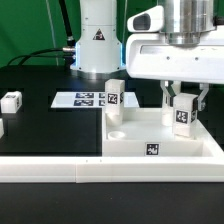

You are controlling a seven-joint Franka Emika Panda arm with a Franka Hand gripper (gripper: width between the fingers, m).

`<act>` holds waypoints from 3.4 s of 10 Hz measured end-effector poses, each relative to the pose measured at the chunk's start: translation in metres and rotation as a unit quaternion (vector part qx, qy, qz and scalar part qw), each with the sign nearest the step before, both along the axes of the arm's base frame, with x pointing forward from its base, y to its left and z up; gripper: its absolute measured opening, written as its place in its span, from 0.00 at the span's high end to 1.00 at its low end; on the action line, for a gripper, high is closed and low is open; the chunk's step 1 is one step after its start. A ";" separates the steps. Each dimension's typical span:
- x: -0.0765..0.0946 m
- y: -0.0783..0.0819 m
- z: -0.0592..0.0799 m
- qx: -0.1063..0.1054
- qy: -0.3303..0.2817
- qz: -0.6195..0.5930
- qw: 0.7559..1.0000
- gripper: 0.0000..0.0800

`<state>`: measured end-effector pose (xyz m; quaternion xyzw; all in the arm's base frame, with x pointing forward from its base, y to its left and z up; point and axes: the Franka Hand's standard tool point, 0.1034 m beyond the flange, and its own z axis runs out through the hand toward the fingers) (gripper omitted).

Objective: Assemble square table

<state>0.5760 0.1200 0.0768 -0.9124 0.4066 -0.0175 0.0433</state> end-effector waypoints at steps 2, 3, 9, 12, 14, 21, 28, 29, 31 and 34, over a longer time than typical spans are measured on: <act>0.000 0.000 0.000 0.006 0.006 -0.091 0.996 0.64; 0.000 0.000 0.000 0.011 0.008 -0.115 0.993 0.64; 0.000 -0.001 0.000 0.006 0.002 0.005 1.000 0.23; 0.000 0.001 -0.001 -0.004 -0.007 0.143 0.990 0.19; 0.000 0.001 -0.001 -0.013 -0.010 0.246 0.969 0.19; 0.003 0.003 0.001 -0.041 -0.025 0.469 0.882 0.19; 0.003 0.000 0.001 -0.045 -0.028 0.524 0.850 0.64; 0.003 0.000 0.001 -0.044 -0.028 0.516 0.855 0.64; 0.003 -0.006 0.001 -0.029 -0.023 0.465 0.885 0.64; 0.002 -0.005 0.000 -0.016 -0.013 0.318 0.948 0.64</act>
Offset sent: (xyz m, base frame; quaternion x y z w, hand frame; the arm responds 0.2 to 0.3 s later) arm 0.0000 0.0000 0.0000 0.0000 0.0000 0.1938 0.9810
